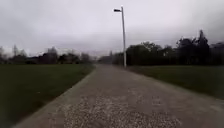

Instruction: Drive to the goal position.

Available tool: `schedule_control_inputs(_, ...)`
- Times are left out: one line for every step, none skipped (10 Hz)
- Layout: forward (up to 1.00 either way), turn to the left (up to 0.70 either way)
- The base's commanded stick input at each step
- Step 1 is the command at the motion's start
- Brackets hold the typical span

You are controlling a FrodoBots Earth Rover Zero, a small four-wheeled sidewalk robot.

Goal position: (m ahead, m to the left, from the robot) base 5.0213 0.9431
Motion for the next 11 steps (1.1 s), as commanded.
schedule_control_inputs(0.85, 0.0)
schedule_control_inputs(0.85, 0.0)
schedule_control_inputs(0.85, -0.23)
schedule_control_inputs(0.85, -0.24)
schedule_control_inputs(0.85, -0.26)
schedule_control_inputs(0.85, 0.0)
schedule_control_inputs(0.85, 0.0)
schedule_control_inputs(0.85, 0.0)
schedule_control_inputs(0.85, 0.0)
schedule_control_inputs(0.85, 0.0)
schedule_control_inputs(0.85, 0.0)
